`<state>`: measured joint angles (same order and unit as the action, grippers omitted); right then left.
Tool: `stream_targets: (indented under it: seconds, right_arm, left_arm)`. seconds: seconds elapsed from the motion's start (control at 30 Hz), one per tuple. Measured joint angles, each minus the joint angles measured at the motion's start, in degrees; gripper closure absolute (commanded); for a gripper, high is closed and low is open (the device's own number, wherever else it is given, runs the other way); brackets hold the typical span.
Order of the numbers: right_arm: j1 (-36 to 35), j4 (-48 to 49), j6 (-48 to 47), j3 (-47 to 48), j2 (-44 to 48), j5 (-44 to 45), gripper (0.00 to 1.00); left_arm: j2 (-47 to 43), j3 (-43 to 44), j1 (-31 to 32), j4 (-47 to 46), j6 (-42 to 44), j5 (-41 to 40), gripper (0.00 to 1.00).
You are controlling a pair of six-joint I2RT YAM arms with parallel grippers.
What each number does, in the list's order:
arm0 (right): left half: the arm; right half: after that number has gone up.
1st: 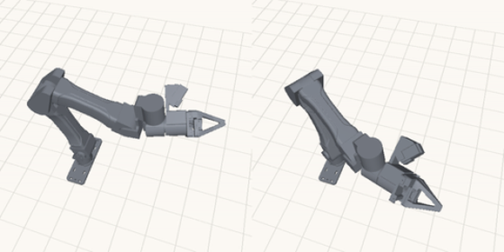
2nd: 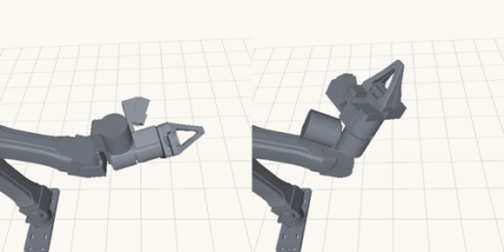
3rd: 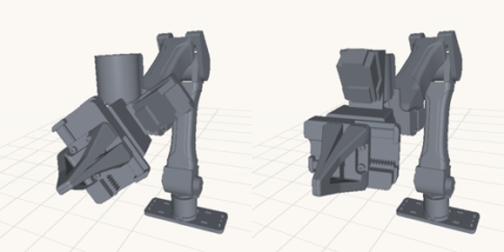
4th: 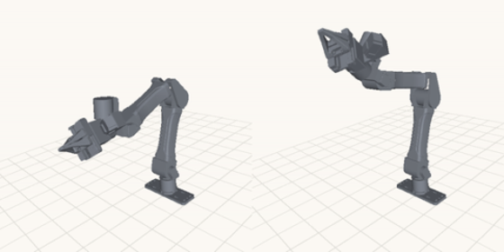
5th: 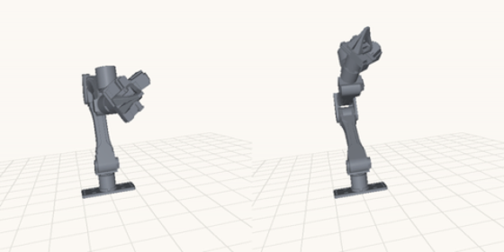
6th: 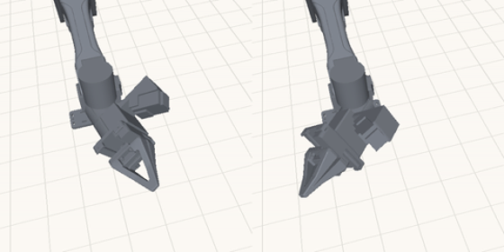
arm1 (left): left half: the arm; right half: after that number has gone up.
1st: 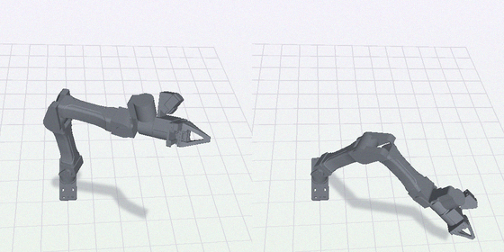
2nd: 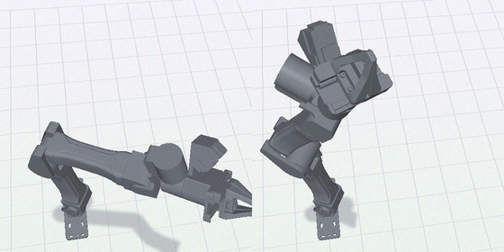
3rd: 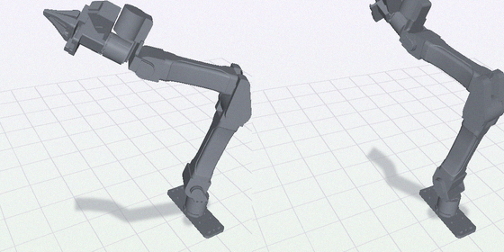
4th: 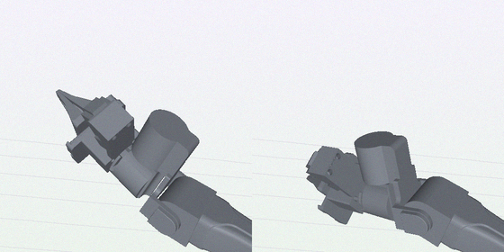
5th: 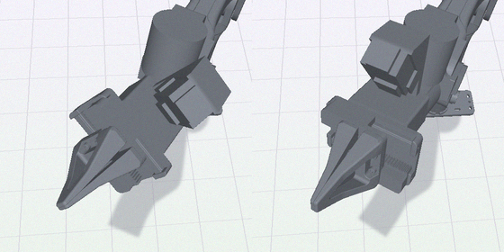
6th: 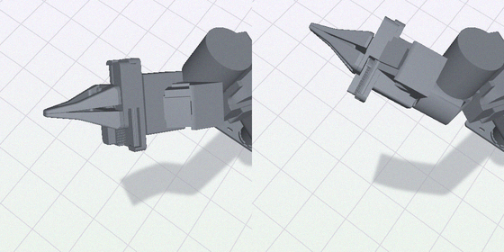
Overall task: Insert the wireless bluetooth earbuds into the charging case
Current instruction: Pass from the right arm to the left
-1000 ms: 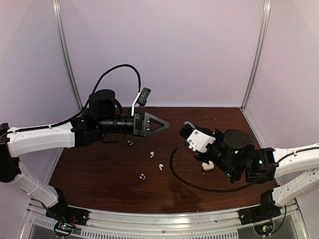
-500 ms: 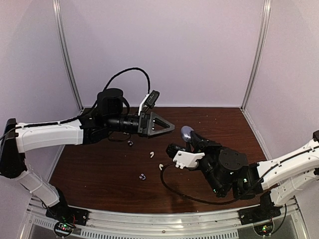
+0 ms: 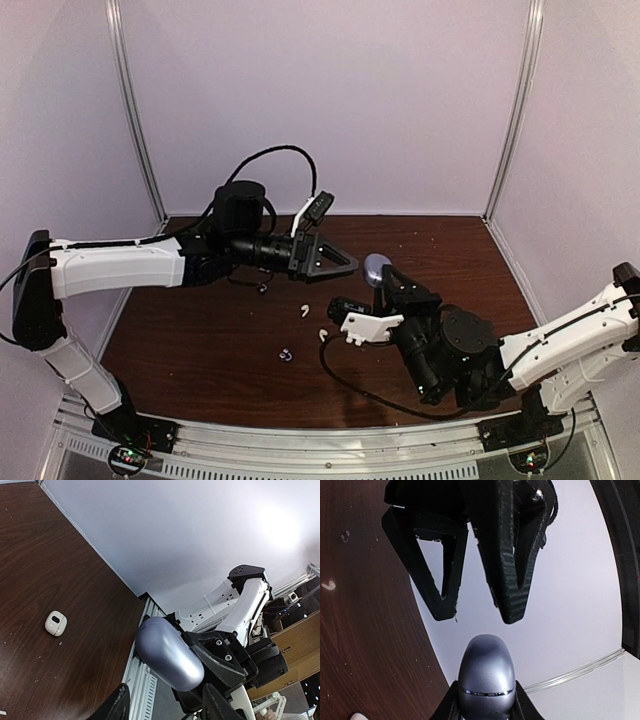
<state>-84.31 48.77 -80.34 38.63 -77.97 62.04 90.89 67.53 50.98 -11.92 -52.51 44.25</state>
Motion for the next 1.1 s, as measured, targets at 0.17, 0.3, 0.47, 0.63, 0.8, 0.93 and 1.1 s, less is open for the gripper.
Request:
stream_targets:
  seconds: [0.17,0.3,0.47,0.63,0.8,0.93,1.1]
  right_arm:
    - [-0.5,1.9,-2.3,0.0,-1.7,0.3,0.95]
    - [-0.9,2.8,-3.4,0.0,-2.3,0.7,0.96]
    - [-1.0,3.9,-4.1,0.0,-3.9,1.4,0.96]
    - [-1.0,5.2,-5.5,0.0,-5.2,2.4,0.96]
    - [-1.0,8.2,-7.6,0.0,-6.3,3.0,0.96]
    - [-1.0,9.9,-9.0,0.0,-6.5,3.0,0.96]
    - [-1.0,10.4,-9.7,0.0,-6.7,3.0,0.96]
  left_arm:
    - [0.7,0.5,0.0,0.0,-0.2,1.1,0.51]
    - [0.9,0.9,0.0,0.0,-0.5,2.2,0.55]
    - [2.7,2.8,0.0,0.6,-0.7,3.2,0.58]
    - [3.7,3.9,0.0,2.8,-0.7,3.6,0.6]
    - [4.0,4.5,0.0,3.8,-0.6,3.6,0.59]
    - [4.2,4.7,0.5,5.4,-0.6,3.6,0.53]
    - [4.9,5.5,0.9,7.0,-0.3,3.8,0.54]
